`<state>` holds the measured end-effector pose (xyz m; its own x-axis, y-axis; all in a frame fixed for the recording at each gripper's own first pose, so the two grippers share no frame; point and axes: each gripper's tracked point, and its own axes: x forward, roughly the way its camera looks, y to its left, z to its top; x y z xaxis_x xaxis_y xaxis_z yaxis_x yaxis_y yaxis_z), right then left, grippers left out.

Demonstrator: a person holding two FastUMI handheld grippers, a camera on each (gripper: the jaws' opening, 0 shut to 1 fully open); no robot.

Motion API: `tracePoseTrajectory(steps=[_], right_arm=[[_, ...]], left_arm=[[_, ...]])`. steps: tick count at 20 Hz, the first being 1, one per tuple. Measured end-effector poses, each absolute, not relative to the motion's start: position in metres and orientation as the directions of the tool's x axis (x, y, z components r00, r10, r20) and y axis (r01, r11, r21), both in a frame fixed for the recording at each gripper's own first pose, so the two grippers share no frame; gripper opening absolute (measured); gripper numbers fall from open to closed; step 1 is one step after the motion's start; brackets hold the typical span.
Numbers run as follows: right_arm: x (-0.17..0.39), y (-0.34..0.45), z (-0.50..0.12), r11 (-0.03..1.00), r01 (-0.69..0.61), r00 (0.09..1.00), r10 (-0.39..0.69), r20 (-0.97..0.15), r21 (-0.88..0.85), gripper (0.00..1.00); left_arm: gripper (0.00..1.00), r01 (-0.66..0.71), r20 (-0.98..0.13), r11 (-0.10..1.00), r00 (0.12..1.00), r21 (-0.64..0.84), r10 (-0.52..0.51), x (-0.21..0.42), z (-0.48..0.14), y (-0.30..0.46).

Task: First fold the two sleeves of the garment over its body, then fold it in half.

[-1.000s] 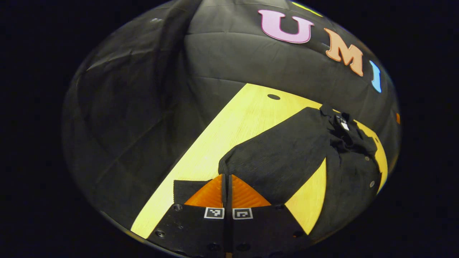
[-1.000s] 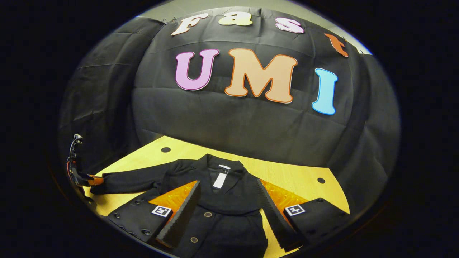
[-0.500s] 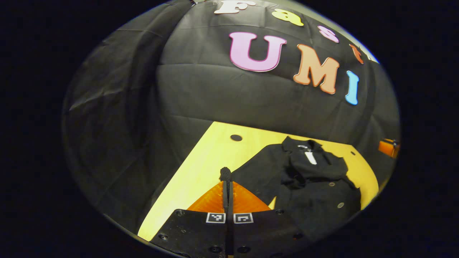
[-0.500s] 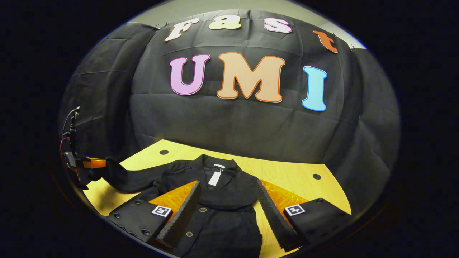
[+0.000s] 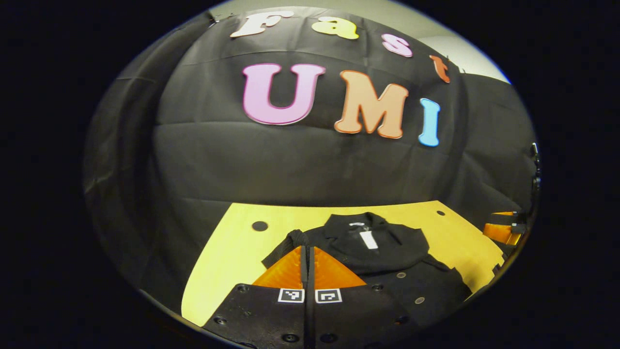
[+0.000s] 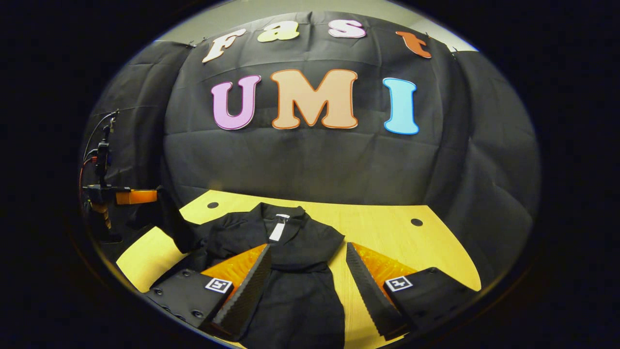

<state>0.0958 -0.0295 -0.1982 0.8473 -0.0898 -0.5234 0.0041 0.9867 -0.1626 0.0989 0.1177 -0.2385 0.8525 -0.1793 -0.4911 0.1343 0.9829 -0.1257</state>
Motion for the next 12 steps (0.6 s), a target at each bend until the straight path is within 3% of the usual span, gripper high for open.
tracePoseTrajectory(steps=[6,12], right_arm=[[0.07,-0.071,-0.185,0.98,0.077,0.851,-0.159,-0.5,-0.181,0.96],[0.042,-0.112,-0.18,0.97,0.158,0.837,-0.23,-0.497,-0.182,0.99]], left_arm=[[0.0,0.27,-0.464,0.952,0.831,-0.146,-0.307,0.131,-0.228,0.039],[0.0,0.397,-0.493,0.9,0.755,-0.182,-0.433,0.153,-0.245,-0.049]])
